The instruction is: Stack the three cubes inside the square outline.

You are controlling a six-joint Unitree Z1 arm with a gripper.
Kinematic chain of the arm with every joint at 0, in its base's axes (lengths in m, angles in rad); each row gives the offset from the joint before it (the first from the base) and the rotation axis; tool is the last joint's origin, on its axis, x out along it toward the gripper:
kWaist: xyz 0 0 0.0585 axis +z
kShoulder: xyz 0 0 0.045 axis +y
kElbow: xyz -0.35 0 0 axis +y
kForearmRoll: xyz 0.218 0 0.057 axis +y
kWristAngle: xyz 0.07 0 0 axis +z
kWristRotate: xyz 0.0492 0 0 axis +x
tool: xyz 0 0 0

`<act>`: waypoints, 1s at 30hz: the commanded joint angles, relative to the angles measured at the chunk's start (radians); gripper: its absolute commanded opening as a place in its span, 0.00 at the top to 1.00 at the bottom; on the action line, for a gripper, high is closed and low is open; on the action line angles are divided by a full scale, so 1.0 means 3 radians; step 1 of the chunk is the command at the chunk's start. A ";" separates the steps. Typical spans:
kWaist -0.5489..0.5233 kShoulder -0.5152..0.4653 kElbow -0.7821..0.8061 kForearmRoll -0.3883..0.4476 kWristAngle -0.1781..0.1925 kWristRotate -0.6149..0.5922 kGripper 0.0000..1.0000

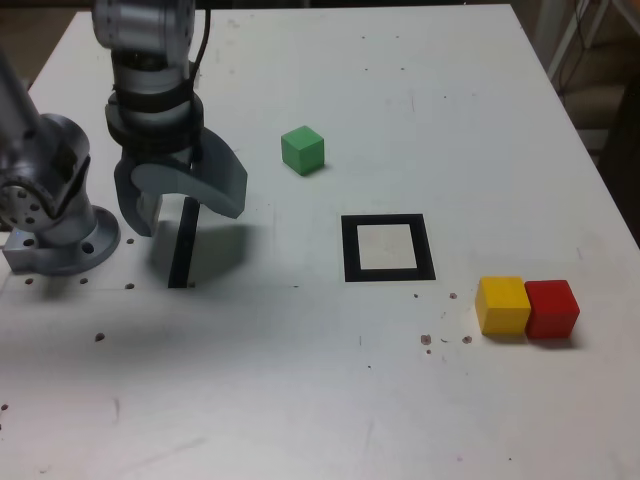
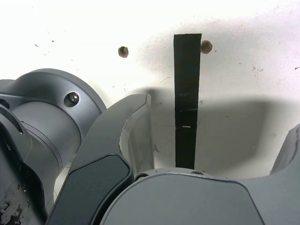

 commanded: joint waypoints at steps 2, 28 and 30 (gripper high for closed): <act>0.0006 -0.0013 0.0005 -0.0005 -0.0002 -0.0005 0.01; 0.0005 0.0016 -0.0072 0.0056 -0.0005 0.0049 0.00; 0.0004 0.0034 -0.0103 0.0069 0.0004 0.0066 0.00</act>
